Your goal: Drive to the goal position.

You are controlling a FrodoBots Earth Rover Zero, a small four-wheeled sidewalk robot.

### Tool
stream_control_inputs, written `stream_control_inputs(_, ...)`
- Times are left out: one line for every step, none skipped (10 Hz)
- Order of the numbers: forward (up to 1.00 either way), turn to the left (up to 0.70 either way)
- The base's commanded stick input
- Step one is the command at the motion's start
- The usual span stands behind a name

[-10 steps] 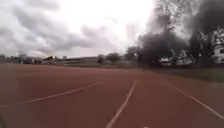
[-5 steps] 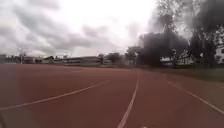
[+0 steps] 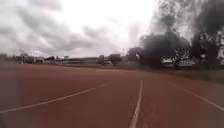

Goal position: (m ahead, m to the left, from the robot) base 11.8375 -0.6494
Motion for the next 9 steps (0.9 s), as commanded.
stream_control_inputs(0.70, 0.00)
stream_control_inputs(0.70, 0.00)
stream_control_inputs(0.70, 0.00)
stream_control_inputs(0.70, 0.00)
stream_control_inputs(0.70, 0.00)
stream_control_inputs(0.70, 0.00)
stream_control_inputs(0.70, 0.00)
stream_control_inputs(0.70, 0.00)
stream_control_inputs(0.70, 0.00)
